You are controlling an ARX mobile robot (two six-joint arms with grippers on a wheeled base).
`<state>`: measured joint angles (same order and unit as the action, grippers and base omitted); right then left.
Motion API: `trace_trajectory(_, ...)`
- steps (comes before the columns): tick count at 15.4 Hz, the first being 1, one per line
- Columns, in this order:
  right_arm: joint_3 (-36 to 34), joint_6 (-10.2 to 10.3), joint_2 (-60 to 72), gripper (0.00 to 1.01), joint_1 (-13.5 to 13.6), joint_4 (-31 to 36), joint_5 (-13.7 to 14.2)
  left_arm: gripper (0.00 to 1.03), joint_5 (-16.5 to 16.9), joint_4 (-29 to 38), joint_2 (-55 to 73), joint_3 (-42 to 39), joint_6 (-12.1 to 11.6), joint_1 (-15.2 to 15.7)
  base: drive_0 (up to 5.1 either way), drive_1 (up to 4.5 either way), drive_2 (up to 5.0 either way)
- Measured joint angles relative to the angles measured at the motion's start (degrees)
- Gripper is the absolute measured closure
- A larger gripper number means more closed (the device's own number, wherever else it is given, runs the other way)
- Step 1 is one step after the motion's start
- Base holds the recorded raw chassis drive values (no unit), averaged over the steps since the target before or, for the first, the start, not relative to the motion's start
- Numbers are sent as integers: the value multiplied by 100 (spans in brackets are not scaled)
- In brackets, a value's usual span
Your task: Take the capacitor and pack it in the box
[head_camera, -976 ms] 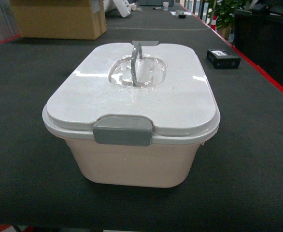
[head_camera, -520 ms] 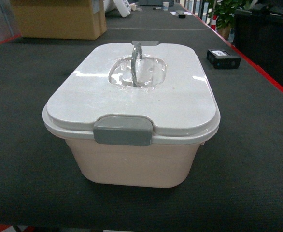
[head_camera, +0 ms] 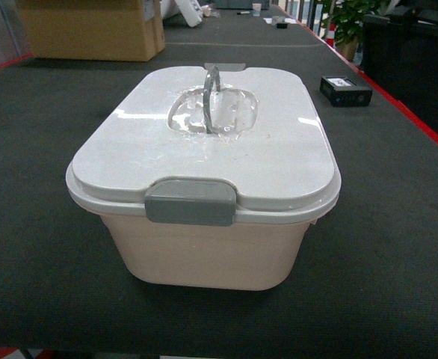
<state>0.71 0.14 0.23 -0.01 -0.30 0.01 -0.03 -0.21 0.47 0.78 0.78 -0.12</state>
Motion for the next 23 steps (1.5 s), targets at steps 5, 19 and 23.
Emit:
trace_trajectory(5,0,2,0,3,0,0,0,5,0,0,0,0,-2,0,0,0,0)
trace_trajectory(19,0,0,0,3,0,0,0,5,0,0,0,0,0,0,0,0,0)
trace_trajectory(23,0,0,0,3,0,0,0,5,0,0,0,0,0,0,0,0,0)
